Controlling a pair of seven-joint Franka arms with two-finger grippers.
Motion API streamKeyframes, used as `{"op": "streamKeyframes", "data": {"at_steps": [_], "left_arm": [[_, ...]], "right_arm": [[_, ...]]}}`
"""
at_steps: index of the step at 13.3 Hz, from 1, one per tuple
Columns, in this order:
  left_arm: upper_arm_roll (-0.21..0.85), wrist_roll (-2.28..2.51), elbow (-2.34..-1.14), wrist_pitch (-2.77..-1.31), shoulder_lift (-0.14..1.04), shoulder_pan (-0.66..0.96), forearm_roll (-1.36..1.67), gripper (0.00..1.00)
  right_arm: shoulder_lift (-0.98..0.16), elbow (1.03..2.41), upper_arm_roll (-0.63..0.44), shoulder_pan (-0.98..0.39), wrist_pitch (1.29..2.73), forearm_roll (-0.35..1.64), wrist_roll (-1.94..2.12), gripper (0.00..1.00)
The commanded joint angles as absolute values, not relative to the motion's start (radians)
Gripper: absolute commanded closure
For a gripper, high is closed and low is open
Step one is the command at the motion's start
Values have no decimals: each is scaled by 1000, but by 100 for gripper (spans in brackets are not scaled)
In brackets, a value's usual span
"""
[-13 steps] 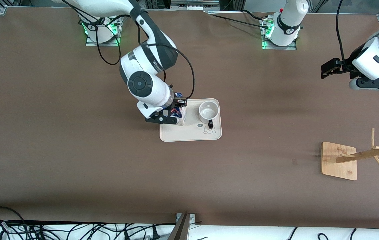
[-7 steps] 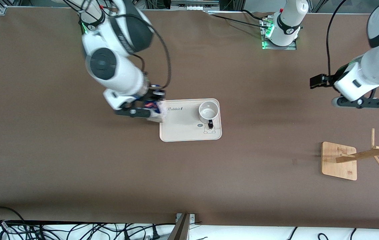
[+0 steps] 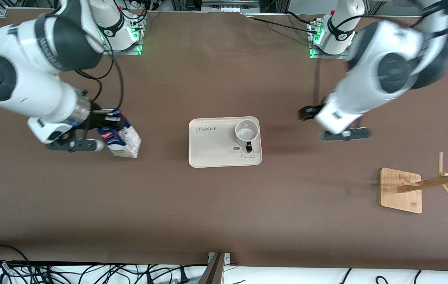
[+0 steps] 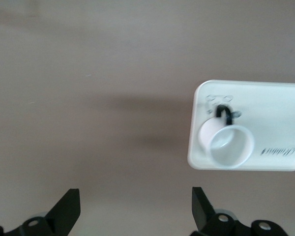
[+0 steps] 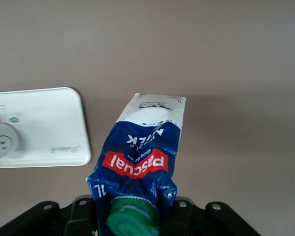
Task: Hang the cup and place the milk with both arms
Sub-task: 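Lower the carton onto the table while the left gripper grasps the mug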
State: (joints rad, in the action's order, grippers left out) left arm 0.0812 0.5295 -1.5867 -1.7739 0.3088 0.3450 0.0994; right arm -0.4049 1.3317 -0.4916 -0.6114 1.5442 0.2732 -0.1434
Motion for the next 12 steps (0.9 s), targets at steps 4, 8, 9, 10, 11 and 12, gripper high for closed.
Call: {"op": "streamKeyframes", "data": {"at_steps": [4, 8, 9, 10, 11, 12], "left_arm": [[68, 776, -1546, -2124, 560, 570, 95, 0], [60, 951, -1552, -2236, 659, 675, 59, 0], [60, 1000, -1549, -2238, 676, 693, 19, 0], [60, 1040, -1549, -2238, 689, 712, -20, 0], [60, 1058, -1551, -2238, 699, 716, -44, 26], [60, 1049, -1551, -2238, 703, 715, -49, 50]], "right_arm": [[-443, 1330, -486, -462, 1460, 209, 52, 60], [-501, 1354, -486, -430, 1425, 201, 69, 60], [-520, 1359, -486, -431, 1434, 201, 66, 60], [-543, 1368, -485, -433, 1454, 202, 66, 60], [-548, 1399, -485, -434, 1492, 202, 67, 60], [-545, 1446, -483, -437, 1541, 202, 67, 60]]}}
